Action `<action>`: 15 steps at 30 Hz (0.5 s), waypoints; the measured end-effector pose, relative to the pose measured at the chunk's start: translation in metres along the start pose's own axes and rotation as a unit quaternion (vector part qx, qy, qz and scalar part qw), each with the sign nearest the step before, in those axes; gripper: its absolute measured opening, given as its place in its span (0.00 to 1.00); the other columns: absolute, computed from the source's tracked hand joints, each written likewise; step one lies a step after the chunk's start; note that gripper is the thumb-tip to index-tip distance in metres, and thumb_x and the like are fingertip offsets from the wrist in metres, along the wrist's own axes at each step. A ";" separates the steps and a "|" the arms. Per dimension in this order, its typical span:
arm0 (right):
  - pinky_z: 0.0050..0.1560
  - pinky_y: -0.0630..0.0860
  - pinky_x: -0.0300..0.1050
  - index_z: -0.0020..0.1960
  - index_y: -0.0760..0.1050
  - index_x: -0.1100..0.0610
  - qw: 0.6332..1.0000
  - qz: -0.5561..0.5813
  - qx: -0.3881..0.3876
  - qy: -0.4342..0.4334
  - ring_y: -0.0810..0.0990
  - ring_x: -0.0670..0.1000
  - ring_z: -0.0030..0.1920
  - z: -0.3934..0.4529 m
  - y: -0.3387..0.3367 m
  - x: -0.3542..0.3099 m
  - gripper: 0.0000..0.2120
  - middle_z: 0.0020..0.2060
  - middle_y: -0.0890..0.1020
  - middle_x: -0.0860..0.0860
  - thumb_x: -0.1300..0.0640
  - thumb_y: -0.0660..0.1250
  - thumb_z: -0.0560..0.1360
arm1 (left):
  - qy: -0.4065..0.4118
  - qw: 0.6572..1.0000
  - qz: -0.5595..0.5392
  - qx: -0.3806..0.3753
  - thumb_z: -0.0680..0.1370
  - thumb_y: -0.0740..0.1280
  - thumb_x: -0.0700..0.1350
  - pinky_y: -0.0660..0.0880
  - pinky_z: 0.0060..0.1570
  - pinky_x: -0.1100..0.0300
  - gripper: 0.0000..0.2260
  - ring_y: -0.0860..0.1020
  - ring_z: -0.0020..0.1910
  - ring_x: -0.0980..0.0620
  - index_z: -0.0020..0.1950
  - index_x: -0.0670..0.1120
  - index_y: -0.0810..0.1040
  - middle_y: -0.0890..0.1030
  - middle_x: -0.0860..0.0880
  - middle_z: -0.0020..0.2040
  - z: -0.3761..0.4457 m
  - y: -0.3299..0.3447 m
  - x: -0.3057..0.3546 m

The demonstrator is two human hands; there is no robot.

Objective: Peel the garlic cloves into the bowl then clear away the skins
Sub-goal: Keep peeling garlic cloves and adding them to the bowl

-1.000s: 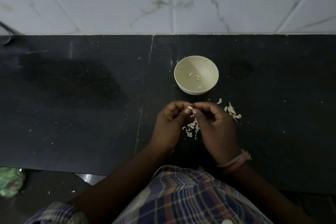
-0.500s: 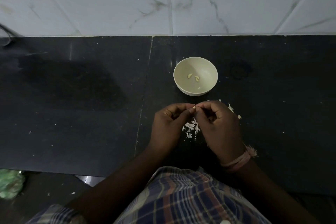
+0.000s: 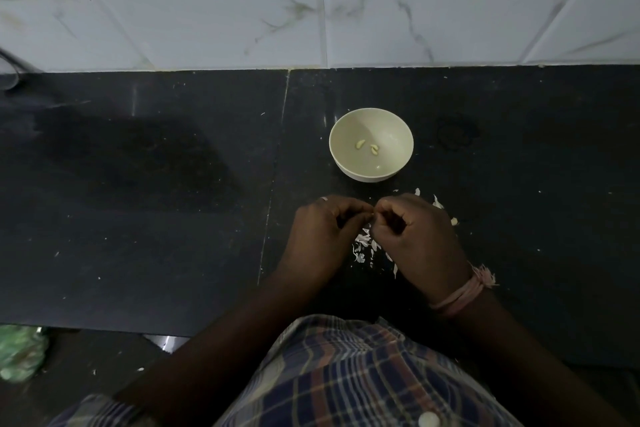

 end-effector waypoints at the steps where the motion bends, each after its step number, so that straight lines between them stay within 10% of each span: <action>1: 0.37 0.73 0.47 0.40 0.78 0.54 1.000 0.003 -0.001 0.008 0.74 0.48 0.35 0.000 0.001 0.001 0.05 0.35 0.76 0.49 0.62 0.71 0.72 | 0.005 1.000 0.004 -0.003 0.77 0.74 0.40 0.67 0.41 0.79 0.07 0.78 0.40 0.72 0.51 0.50 0.88 0.80 0.66 0.39 0.000 0.000 0.000; 15: 0.32 0.73 0.46 0.38 0.81 0.53 0.965 0.201 -0.006 0.170 0.74 0.45 0.29 -0.002 0.002 0.004 0.06 0.28 0.79 0.52 0.60 0.71 0.73 | -0.101 0.977 -0.187 -0.018 0.78 0.71 0.37 0.78 0.46 0.62 0.05 0.85 0.44 0.53 0.48 0.47 0.86 0.86 0.52 0.43 0.002 0.011 -0.015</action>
Point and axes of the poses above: each hand's wrist, its own z-axis towards the middle knuckle, its own y-axis out of the palm, x = y × z, the point moved 5 cm from there along z, towards the middle knuckle
